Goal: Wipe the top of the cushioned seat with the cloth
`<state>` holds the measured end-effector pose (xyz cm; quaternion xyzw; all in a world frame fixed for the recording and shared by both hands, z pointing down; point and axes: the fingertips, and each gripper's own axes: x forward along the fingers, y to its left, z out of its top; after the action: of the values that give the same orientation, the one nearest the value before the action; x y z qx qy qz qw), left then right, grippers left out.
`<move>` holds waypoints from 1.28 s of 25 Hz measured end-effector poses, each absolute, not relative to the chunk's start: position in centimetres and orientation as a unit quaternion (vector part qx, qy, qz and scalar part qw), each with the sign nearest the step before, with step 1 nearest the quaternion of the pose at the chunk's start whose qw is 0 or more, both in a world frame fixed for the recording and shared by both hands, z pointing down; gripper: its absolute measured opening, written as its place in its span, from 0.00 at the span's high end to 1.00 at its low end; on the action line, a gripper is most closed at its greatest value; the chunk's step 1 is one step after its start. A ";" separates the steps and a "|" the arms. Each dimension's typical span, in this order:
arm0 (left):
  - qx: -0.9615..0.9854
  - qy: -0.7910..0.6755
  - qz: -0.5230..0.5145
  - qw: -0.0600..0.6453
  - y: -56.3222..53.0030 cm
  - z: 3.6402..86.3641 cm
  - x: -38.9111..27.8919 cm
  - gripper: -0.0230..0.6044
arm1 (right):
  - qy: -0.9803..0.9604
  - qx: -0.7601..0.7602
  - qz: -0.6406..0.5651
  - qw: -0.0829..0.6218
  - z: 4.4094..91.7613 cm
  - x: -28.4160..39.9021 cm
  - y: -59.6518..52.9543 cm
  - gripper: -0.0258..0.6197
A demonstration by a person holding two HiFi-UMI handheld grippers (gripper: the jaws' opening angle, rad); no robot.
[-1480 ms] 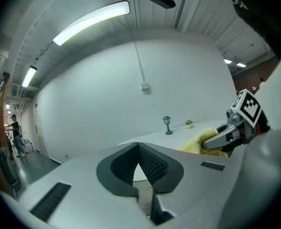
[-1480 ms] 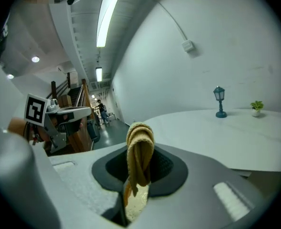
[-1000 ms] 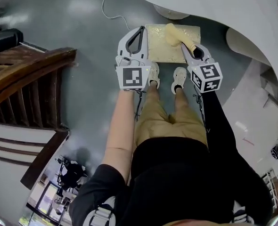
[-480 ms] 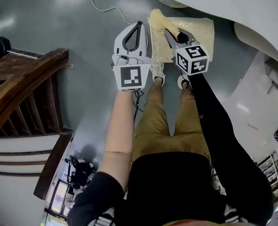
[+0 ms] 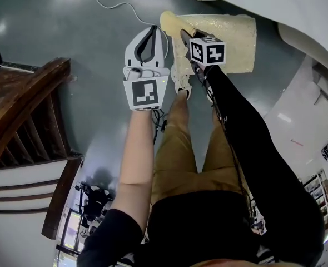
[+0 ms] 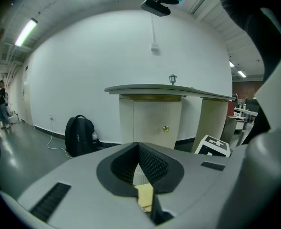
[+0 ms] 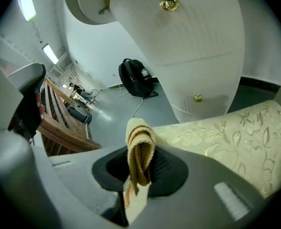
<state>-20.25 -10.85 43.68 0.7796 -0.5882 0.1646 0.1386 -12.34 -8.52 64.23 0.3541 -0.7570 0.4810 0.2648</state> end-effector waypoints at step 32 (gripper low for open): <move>0.783 -0.590 0.186 0.071 -15.0 42.1 -1.5 0.95 | -0.689 0.502 0.407 0.328 65.3 21.4 -15.9 0.87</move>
<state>-1.54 -14.98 42.13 0.7826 -0.5898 0.1859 0.0709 21.36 -15.90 65.28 0.5020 -0.6892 0.4068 0.3279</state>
